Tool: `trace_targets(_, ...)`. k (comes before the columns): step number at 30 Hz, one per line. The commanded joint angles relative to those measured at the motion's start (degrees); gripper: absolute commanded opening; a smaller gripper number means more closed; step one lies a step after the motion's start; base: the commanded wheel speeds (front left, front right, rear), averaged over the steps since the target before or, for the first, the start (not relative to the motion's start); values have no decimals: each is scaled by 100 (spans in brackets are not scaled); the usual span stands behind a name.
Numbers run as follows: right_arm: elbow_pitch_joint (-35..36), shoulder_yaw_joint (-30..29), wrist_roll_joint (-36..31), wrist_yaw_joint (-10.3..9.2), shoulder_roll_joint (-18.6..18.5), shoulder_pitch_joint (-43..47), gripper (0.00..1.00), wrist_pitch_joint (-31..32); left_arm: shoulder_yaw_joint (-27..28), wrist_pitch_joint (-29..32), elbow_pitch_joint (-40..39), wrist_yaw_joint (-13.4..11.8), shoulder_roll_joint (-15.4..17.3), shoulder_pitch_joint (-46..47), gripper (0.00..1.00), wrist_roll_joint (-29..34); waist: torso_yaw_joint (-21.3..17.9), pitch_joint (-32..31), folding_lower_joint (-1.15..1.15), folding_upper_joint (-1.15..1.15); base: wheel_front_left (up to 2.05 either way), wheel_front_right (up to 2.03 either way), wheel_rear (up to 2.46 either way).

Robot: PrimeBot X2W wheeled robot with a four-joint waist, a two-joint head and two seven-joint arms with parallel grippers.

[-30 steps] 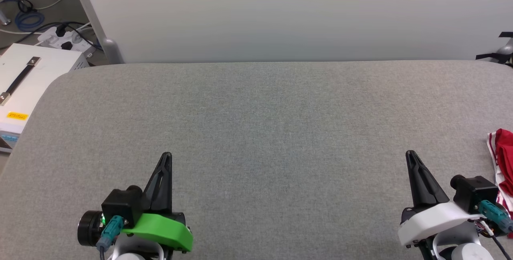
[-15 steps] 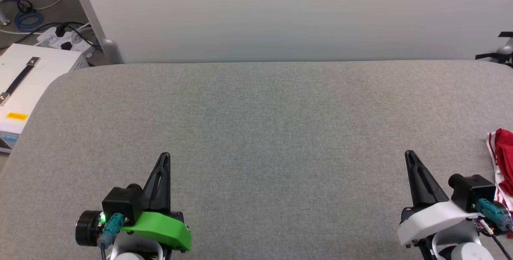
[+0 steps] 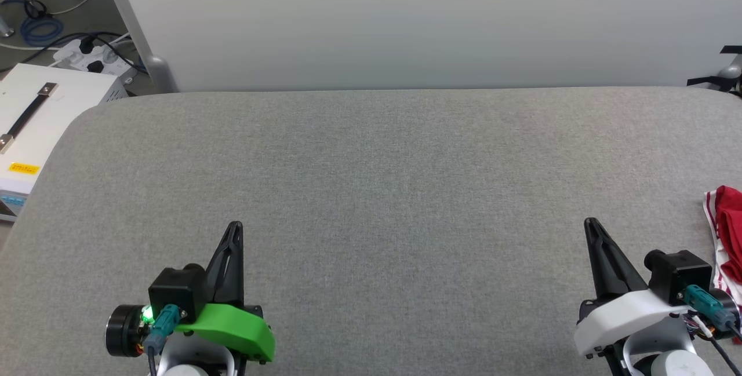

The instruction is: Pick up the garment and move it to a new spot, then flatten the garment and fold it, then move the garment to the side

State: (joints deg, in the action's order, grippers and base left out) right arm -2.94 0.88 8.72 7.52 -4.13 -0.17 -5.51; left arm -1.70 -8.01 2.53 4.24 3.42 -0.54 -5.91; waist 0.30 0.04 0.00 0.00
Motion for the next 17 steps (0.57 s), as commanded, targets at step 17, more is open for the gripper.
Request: trace_targets(17,106,-28,-253,-1,38,10,0,153,52,211,-88,-134,-31,31,0,193,-7,-1,0,0,0,0,0)
